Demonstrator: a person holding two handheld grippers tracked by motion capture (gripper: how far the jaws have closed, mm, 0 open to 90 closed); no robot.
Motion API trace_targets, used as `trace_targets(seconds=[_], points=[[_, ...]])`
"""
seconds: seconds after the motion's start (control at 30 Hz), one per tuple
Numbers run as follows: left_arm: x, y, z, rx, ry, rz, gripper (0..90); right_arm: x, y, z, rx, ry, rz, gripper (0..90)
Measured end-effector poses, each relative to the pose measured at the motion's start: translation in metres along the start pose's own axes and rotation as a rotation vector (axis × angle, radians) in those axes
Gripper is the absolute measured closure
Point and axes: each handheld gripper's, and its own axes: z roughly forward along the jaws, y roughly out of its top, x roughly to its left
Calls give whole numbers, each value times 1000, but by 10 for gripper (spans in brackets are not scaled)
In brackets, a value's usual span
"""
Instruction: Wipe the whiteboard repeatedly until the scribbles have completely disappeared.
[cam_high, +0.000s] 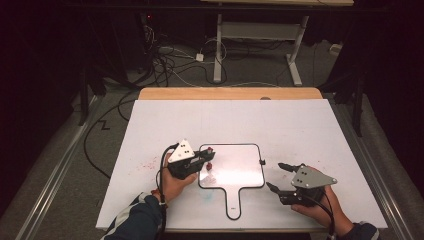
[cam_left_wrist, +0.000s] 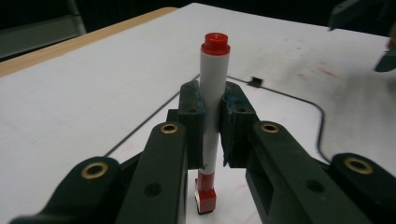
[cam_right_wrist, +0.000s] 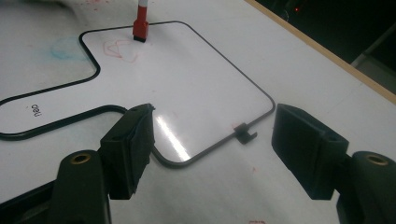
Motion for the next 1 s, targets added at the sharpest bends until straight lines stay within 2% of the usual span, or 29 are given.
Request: trace_targets(seconds=[0.17,0.27,0.3,0.33,0.4,0.5,0.6,0.7,1.0], points=[[-28,6,12,9,-77,55,783,1,1,0,-1,1,1,304],[-32,9,14,18,-108,90,783,1,1,0,2,1,0,304],[-29,9,13,22,-103,87,783,1,0,0,3,0,-1,304],[-26,9,10,35,-59,75,783,1,0,0,3,-1,-2,304],[-16,8,6,47,-14,69,783,0,0,-2,0,-4,0,304],[0,5,-3,50,35,28,783,-1,0,-2,-1,-11,6,306],[10,3,-13,63,66,18,783,0,0,-3,3,-13,3,306],[12,1,-17,62,63,2,783,-1,0,-3,1,-14,4,306],[-24,5,-7,74,-50,60,783,0,2,-2,-8,-16,7,307]])
